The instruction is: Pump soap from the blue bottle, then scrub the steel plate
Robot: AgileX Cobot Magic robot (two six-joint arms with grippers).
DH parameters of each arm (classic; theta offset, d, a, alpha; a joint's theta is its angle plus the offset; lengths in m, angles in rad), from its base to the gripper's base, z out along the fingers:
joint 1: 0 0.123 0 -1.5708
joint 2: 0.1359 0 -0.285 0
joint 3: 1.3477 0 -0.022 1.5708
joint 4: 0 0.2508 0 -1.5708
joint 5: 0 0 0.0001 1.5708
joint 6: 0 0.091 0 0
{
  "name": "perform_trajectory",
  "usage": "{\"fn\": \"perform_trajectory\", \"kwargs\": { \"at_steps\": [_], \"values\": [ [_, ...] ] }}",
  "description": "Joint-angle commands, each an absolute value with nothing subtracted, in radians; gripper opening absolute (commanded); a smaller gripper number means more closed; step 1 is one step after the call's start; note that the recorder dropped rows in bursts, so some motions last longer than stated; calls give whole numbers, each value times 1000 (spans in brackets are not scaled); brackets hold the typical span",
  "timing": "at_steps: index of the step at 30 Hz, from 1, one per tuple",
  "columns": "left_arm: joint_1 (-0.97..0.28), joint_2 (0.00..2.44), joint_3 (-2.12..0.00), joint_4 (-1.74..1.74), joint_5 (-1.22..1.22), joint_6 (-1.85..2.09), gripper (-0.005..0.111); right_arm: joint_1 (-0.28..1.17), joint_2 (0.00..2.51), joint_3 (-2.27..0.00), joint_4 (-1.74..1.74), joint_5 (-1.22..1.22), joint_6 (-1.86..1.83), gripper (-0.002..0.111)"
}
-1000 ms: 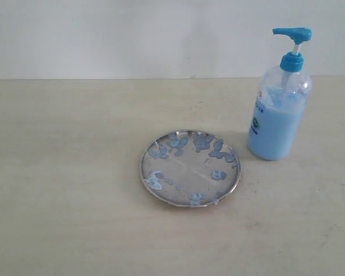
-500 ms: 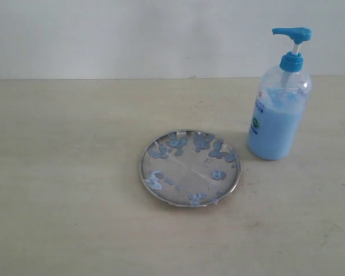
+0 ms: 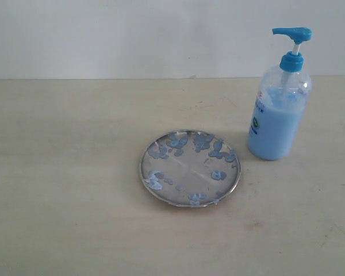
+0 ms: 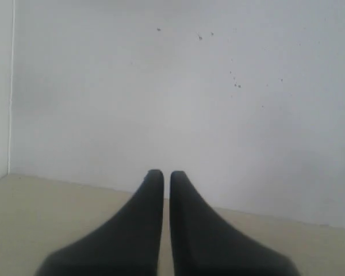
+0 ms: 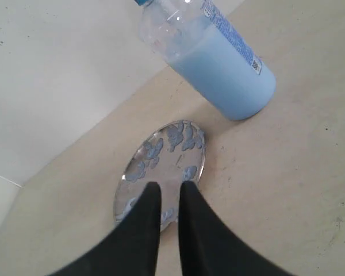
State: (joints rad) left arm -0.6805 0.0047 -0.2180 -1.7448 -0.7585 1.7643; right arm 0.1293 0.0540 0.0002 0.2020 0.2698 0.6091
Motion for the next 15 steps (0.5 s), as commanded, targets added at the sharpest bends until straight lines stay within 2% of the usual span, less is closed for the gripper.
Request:
{"fn": "perform_trajectory", "kwargs": {
  "at_steps": [1, 10, 13, 15],
  "values": [
    [-679, 0, -204, -1744, -724, 1754, 4, 133, 60, 0, 208, 269, 614, 1],
    [-692, 33, -262, -1744, -681, 1716, 4, 108, 0, 0, 115, 259, 614, 1],
    [-743, 219, -371, -1744, -659, 1645, 4, 108, 0, 0, 117, 259, 614, 1],
    [-795, 436, -472, -1744, -607, 1692, 4, 108, 0, 0, 117, 257, 614, 1]
  ]
}}
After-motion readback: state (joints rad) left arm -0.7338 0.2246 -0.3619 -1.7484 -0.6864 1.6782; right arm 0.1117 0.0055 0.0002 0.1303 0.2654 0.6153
